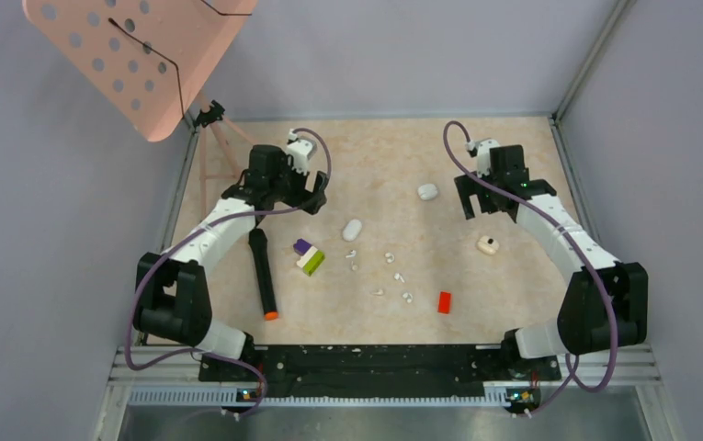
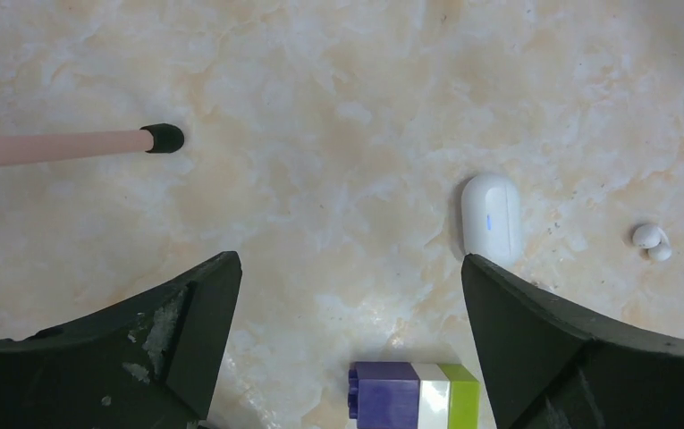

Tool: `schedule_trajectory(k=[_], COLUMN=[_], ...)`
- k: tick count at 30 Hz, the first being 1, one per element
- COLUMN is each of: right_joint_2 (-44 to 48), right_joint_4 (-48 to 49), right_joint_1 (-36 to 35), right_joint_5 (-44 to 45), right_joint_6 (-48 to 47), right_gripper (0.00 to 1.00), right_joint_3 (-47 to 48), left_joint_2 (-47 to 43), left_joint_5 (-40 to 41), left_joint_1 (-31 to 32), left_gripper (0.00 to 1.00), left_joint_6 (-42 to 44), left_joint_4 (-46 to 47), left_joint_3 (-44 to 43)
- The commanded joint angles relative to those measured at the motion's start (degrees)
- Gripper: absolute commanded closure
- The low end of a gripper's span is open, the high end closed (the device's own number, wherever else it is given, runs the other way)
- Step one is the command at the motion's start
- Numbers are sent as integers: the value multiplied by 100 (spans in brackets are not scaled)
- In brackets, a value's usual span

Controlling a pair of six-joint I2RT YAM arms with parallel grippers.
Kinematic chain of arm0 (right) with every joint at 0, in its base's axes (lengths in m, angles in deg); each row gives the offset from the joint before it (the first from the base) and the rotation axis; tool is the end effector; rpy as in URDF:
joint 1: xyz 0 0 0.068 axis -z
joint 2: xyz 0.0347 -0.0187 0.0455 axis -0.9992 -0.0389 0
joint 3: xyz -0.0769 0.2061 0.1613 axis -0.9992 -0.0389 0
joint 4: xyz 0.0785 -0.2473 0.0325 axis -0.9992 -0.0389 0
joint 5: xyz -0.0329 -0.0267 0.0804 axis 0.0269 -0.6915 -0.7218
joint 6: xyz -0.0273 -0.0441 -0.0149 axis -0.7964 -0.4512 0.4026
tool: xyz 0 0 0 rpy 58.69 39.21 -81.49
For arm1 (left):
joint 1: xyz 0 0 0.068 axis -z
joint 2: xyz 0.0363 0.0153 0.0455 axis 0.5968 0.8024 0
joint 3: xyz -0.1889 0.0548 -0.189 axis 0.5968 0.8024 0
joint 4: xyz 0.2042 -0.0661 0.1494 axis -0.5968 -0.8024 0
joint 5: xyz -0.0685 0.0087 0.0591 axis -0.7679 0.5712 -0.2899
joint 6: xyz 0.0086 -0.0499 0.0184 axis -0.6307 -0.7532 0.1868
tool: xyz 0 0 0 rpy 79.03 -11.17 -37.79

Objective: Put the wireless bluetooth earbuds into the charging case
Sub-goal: Pick up the charging case at the center of the board.

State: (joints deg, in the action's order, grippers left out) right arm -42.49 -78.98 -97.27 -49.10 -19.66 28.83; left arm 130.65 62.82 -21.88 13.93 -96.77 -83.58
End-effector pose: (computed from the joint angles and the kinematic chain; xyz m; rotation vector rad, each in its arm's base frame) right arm 0.2941 0.0459 0.2636 -0.3953 2.3900 -0.1267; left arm 0.3176 -0.0936 0.2642 0.5891 2.1327 -0.3719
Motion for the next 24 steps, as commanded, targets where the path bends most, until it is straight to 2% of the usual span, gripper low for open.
schedule_trajectory(k=[1, 3, 6, 10, 15, 18, 24], right_joint_2=[-50, -189, -442, -616, -908, -1229, -1690], right_joint_4=[247, 1, -824, -1017, -945, -909, -391], right_joint_1=[38, 40, 43, 204, 803, 1177, 1380], right_joint_5=[-36, -466, -1389, -1500, -1453, -1330, -1041], right_joint_6=[-216, -761, -1761, -2362, -3260, -3915, -4468], right_gripper=[1, 2, 9, 10, 10, 16, 18], right_joint_3=[346, 592, 1023, 1017, 734, 589, 315], left_joint_2=[4, 4, 14, 54, 23, 67, 147], left_joint_5=[-162, -430, -995, -680, -912, -1082, -1143], left_joint_1=[49, 69, 81, 141, 138, 148, 150], left_gripper=[1, 1, 6, 9, 9, 9, 10], left_joint_6=[-320, -91, 706, 953, 1100, 978, 900], left_joint_4=[95, -4, -305, -360, -377, -325, -474], left_joint_3=[-204, -191, -222, -191, -153, -157, -323])
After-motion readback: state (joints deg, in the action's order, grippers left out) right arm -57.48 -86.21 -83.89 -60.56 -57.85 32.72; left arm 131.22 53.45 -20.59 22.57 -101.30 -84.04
